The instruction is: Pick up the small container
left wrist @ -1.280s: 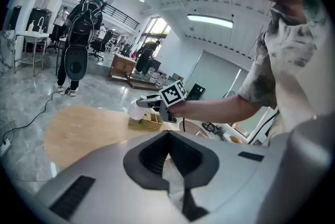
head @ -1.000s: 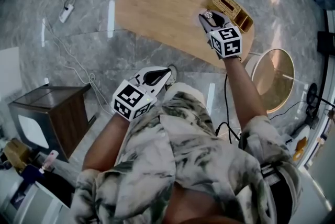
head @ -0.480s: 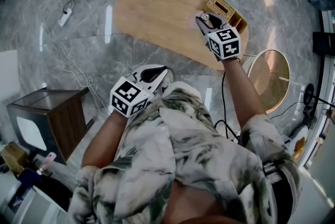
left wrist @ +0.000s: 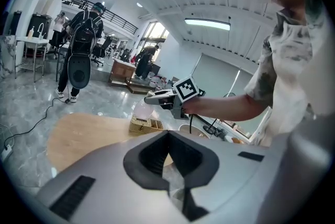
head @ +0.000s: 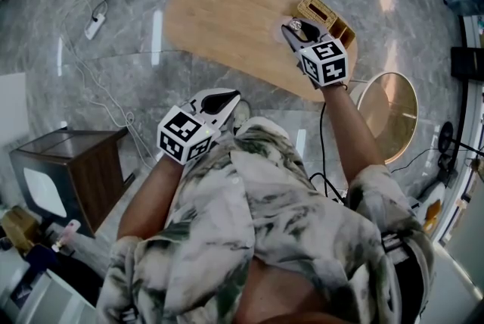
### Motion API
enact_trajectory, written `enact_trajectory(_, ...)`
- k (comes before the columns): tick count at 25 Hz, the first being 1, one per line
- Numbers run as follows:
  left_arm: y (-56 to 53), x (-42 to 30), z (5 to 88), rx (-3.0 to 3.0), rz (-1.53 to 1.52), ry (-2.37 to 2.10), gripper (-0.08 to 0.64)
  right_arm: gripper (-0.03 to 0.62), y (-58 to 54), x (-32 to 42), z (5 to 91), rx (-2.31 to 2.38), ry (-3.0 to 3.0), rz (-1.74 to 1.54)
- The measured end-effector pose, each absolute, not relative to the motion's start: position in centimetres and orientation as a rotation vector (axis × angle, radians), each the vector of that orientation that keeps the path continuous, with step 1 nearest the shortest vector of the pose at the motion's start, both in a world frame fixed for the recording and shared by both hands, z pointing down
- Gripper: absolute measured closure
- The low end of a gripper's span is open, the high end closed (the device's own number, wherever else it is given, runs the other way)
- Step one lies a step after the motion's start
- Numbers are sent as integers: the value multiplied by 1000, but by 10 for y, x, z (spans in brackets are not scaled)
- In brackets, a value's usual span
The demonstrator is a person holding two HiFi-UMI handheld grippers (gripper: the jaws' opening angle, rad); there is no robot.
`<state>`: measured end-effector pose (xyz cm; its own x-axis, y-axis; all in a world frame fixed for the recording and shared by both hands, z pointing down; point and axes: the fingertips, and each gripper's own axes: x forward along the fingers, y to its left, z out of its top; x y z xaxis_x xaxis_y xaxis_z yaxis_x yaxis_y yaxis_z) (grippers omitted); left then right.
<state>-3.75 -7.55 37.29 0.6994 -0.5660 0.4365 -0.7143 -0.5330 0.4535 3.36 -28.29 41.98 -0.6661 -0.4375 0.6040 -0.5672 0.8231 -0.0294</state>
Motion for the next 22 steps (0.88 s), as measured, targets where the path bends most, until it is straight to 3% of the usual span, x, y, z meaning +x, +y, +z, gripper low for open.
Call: enact_trajectory(22, -86, -43, 378, 2256, 318, -995, 538, 436, -289, 34, 429, 716, -2399, 283)
